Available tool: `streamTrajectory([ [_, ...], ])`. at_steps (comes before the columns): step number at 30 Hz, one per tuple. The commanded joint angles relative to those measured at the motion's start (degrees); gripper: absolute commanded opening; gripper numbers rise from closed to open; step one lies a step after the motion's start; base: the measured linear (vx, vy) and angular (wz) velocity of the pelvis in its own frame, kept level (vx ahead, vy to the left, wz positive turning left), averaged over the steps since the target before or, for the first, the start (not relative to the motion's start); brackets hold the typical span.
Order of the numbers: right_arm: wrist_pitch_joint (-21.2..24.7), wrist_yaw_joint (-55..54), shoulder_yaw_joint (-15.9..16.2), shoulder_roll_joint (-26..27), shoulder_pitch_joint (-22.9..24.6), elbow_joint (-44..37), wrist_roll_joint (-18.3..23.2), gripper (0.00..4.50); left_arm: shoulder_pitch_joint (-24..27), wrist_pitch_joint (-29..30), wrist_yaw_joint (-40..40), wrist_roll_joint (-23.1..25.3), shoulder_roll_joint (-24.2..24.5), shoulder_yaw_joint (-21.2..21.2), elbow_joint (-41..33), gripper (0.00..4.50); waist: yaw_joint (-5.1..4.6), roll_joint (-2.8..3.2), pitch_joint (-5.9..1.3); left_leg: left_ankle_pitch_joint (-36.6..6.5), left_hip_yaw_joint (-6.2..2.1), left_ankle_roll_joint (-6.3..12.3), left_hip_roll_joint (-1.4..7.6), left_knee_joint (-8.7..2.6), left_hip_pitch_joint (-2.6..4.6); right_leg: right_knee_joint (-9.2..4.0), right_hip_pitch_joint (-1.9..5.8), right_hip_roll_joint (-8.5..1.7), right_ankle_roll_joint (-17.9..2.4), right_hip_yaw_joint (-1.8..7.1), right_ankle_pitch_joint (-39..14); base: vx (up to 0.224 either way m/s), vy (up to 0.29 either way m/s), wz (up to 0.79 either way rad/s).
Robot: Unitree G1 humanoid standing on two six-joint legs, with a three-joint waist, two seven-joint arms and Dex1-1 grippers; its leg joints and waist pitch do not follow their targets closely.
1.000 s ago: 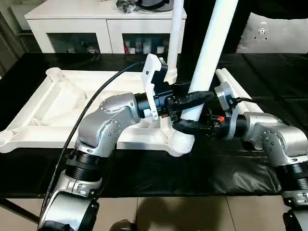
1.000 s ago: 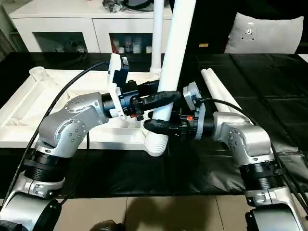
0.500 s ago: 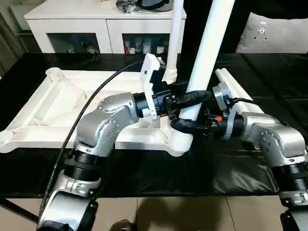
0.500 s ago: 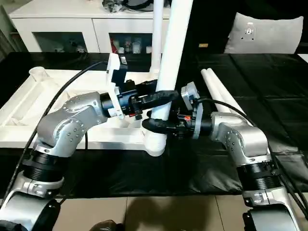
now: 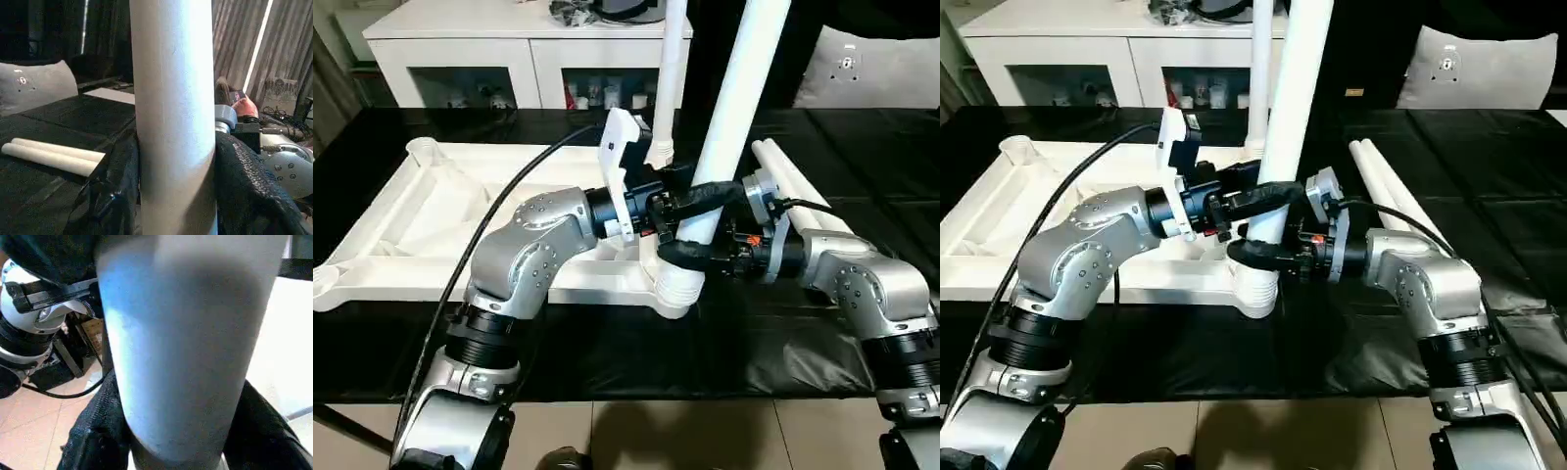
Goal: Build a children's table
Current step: Pick table leg
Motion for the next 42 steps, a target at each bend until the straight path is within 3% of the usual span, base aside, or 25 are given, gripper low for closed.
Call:
streamTrajectory([
  [1,0.52,-0.43,0.15,0.35,0.11,0.28,-0.55,1.93,-0.42,-0.58,0.92,-0.19,0.01,1.38,-1.23,1.86,0.14,-1.07,-4.19,-12.74,-1.70,1.77,3.04,-4.01,1.57,-4.18,2.54,-3.29,-11.36,2.16,-15.47,0.000,0.000,0.00],
  [7,0.09,-1.27,-0.08,0.54,0.14,0.33,-0.64,1.91,-0.28,1.08,2.05,-0.50,0.01,1.71,-1.27,1.86,0.14,-1.07,-4.19,-12.63,-1.70,1.79,3.01,-4.00,1.53,-4.17,2.54,-3.29,-11.36,2.16,-15.29,0.000,0.000,0.00],
  [10,-0.43,-2.27,-0.71,1.05,0.11,0.47,-0.62,1.91,-0.51,3.21,1.21,-2.40,0.20,2.15,-1.53,2.56,0.10,-1.05,-4.16,-12.88,-1.68,1.69,2.96,-4.01,1.55,-4.23,2.50,-3.29,-11.35,2.14,-15.90,0.000,0.000,0.00],
  [16,-1.66,-5.48,-2.82,2.65,0.67,0.21,-0.02,1.89,-0.12,5.21,-1.65,-5.10,1.32,2.05,-3.66,2.96,0.07,-0.95,-4.15,-12.93,-1.67,1.42,2.96,-4.09,1.59,-4.17,2.39,-3.28,-11.38,2.17,-15.50,0.000,0.000,0.00],
  [20,-2.70,-9.89,-5.04,4.41,1.09,0.16,-0.17,1.89,1.23,4.89,-3.68,-4.33,3.45,1.34,-4.08,3.23,-0.12,-0.50,-4.12,-14.33,-1.78,0.59,2.94,-4.33,1.71,-4.28,2.27,-3.09,-10.81,2.15,-16.21,0.000,0.000,0.00],
  [22,-3.16,-10.63,-6.32,4.90,1.46,-0.02,0.61,1.89,2.10,3.49,-4.65,-2.44,5.12,0.43,-3.60,3.45,-0.18,-0.50,-4.10,-14.88,-1.85,0.28,2.99,-4.48,1.69,-4.32,2.30,-3.20,-10.15,2.23,-16.85,0.000,0.000,0.00],
  [25,-5.52,-15.13,-10.04,6.00,1.33,1.26,1.09,1.89,2.82,0.80,-7.39,0.51,8.93,-0.68,-1.15,3.48,0.01,-0.10,-4.13,-15.33,-1.82,-0.66,2.91,-4.55,2.02,-4.47,1.92,-3.14,-9.53,2.28,-17.81,0.000,0.000,0.00],
  [27,-6.24,-16.92,-11.96,5.77,1.74,1.10,1.53,1.89,2.84,-1.90,-10.64,3.53,12.82,-2.39,2.00,3.48,-0.22,-0.16,-4.11,-16.21,-1.82,-1.26,2.78,-4.67,2.03,-4.40,1.99,-3.03,-9.13,2.21,-18.14,0.000,0.000,0.00],
  [31,-6.43,-17.40,-11.95,5.38,2.42,0.42,1.18,1.89,2.81,-4.08,-12.88,5.84,15.01,-4.38,3.87,3.48,-0.34,-0.01,-4.21,-15.85,-1.81,-1.41,2.86,-4.73,2.06,-4.17,2.10,-3.13,-9.55,2.24,-15.98,0.000,0.000,0.00],
  [33,-7.45,-18.69,-10.58,4.49,3.68,0.17,-2.13,1.89,2.47,-10.43,-15.53,12.33,18.09,-9.15,8.37,3.48,-0.26,-0.04,-4.25,-15.41,-1.87,-1.11,2.86,-4.73,2.00,-4.24,2.09,-3.14,-9.71,2.27,-15.20,0.000,0.000,0.00],
  [34,-7.51,-18.81,-10.52,4.47,3.73,0.20,-2.33,1.89,2.43,-10.75,-15.68,12.62,18.20,-9.37,8.65,3.48,-0.33,-0.08,-4.20,-15.21,-1.77,-1.18,2.78,-4.73,1.93,-4.20,2.10,-3.03,-9.22,2.33,-15.12,0.000,0.000,0.00],
  [35,-7.99,-20.12,-9.91,4.27,4.18,0.55,-4.26,1.89,1.96,-13.97,-17.39,15.56,19.35,-11.67,11.75,3.31,-0.27,-0.01,-4.26,-14.96,-1.77,-1.49,2.79,-4.72,1.97,-4.14,2.10,-3.15,-9.11,2.35,-15.08,0.000,0.000,0.00],
  [39,-9.09,-19.67,-9.09,3.67,5.27,0.52,-5.52,1.89,0.25,-18.00,-21.57,18.92,20.24,-14.78,17.73,3.10,-0.26,0.19,-4.26,-16.36,-1.76,-1.88,2.83,-4.77,2.13,-4.25,2.05,-3.37,-9.60,2.37,-16.12,0.000,0.000,0.00],
  [41,-9.41,-19.22,-8.36,2.92,6.04,-0.12,-5.99,1.89,-0.50,-19.18,-23.13,20.15,20.25,-15.96,20.24,2.74,-0.22,0.14,-4.29,-16.74,-1.76,-2.00,2.96,-4.81,2.19,-4.11,2.06,-3.45,-10.33,2.38,-15.44,0.000,0.000,0.00],
  [42,-9.33,-19.27,-8.30,2.72,6.35,-0.57,-5.87,1.89,-0.98,-20.26,-23.04,21.17,20.05,-16.71,22.07,2.74,-0.17,0.41,-4.23,-17.23,-1.65,-1.99,2.96,-4.78,2.34,-4.19,1.87,-3.34,-10.78,2.40,-14.90,0.000,0.000,0.00],
])
